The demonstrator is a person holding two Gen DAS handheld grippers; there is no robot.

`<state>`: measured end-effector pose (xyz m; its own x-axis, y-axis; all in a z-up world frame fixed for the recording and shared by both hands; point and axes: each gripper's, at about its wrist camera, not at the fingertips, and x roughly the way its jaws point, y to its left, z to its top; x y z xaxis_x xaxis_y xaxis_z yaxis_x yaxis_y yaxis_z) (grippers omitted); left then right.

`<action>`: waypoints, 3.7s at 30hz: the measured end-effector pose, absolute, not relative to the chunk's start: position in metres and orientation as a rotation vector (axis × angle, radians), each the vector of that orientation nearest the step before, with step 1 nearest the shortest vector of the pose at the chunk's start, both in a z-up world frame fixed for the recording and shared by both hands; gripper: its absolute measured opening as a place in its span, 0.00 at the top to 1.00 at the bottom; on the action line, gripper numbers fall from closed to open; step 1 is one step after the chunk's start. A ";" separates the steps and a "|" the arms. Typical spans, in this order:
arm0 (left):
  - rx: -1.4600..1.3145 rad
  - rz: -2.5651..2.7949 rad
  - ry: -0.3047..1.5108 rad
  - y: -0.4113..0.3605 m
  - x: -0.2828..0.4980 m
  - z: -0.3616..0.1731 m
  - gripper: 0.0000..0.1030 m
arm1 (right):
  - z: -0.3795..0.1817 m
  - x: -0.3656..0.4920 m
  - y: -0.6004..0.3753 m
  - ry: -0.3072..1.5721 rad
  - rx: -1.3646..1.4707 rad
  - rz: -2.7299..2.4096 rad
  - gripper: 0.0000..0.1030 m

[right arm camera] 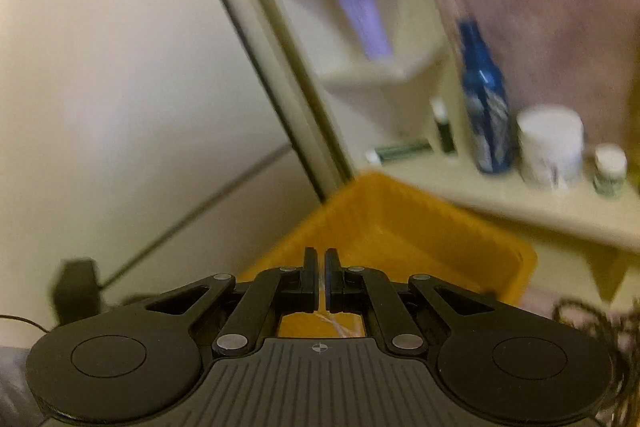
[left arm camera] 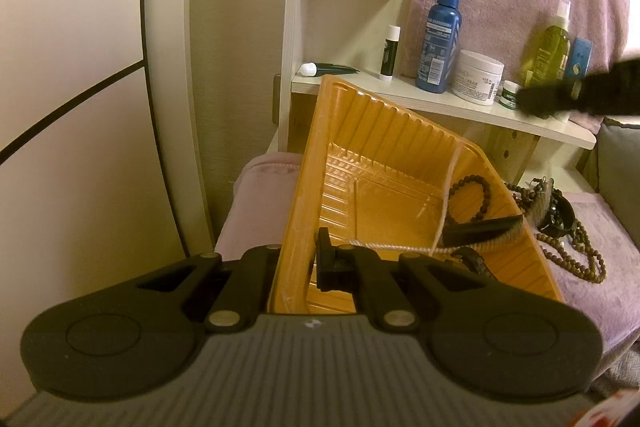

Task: Organize jewelry
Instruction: 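Lift the pearl strand high and lower it into the orange tray, then grasp a brown wooden bead necklace from the pile with the right gripper, then lift the wooden bead necklace and lay it into the orange tray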

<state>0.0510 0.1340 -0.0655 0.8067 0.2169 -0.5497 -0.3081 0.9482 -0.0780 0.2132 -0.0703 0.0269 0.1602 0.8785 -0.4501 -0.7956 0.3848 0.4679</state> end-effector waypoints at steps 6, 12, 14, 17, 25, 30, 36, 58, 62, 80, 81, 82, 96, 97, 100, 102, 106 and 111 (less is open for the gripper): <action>-0.169 0.283 0.566 0.134 0.051 -0.066 0.96 | -0.004 0.206 -0.064 0.833 0.027 1.175 0.96; -0.168 0.282 0.567 0.134 0.051 -0.066 0.96 | -0.022 0.200 -0.086 0.877 0.060 1.126 0.72; -0.169 0.282 0.566 0.134 0.051 -0.066 0.96 | -0.028 0.197 -0.100 0.883 0.073 1.087 0.64; -0.169 0.283 0.566 0.134 0.051 -0.066 0.96 | -0.031 0.197 -0.124 0.894 0.108 1.032 0.63; -0.168 0.284 0.568 0.135 0.051 -0.067 0.96 | -0.045 0.201 -0.185 0.909 0.146 0.855 0.63; -0.163 0.285 0.570 0.136 0.051 -0.067 0.96 | -0.055 0.203 -0.207 0.916 0.104 0.773 0.63; -0.164 0.286 0.571 0.136 0.050 -0.067 0.96 | -0.064 0.204 -0.205 0.913 0.039 0.740 0.63; -0.168 0.287 0.573 0.136 0.050 -0.066 0.96 | -0.085 0.187 -0.185 0.800 -0.307 0.767 0.90; -0.170 0.285 0.575 0.137 0.051 -0.066 0.96 | -0.081 0.184 -0.187 0.791 -0.316 0.779 0.93; -0.169 0.283 0.572 0.136 0.052 -0.065 0.96 | 0.039 0.193 -0.262 0.540 0.049 0.764 0.94; -0.168 0.283 0.572 0.136 0.052 -0.065 0.96 | 0.045 0.194 -0.263 0.529 0.054 0.766 0.94; -0.168 0.283 0.573 0.136 0.052 -0.065 0.96 | 0.051 0.194 -0.262 0.516 0.057 0.769 0.94; -0.170 0.278 0.570 0.136 0.052 -0.063 0.96 | 0.123 0.197 -0.214 0.358 0.118 0.971 0.93; -0.171 0.278 0.570 0.136 0.051 -0.063 0.96 | 0.128 0.197 -0.208 0.349 0.126 0.991 0.93; -0.172 0.278 0.569 0.136 0.051 -0.064 0.96 | 0.138 0.199 -0.191 0.327 0.140 1.051 0.93; -0.174 0.276 0.569 0.137 0.051 -0.064 0.96 | 0.141 0.201 -0.177 0.317 0.135 1.085 0.93; -0.176 0.276 0.568 0.137 0.051 -0.064 0.96 | 0.140 0.206 -0.147 0.329 0.130 1.150 0.93; -0.180 0.276 0.567 0.137 0.051 -0.065 0.96 | 0.122 0.211 -0.110 0.403 0.117 1.205 0.93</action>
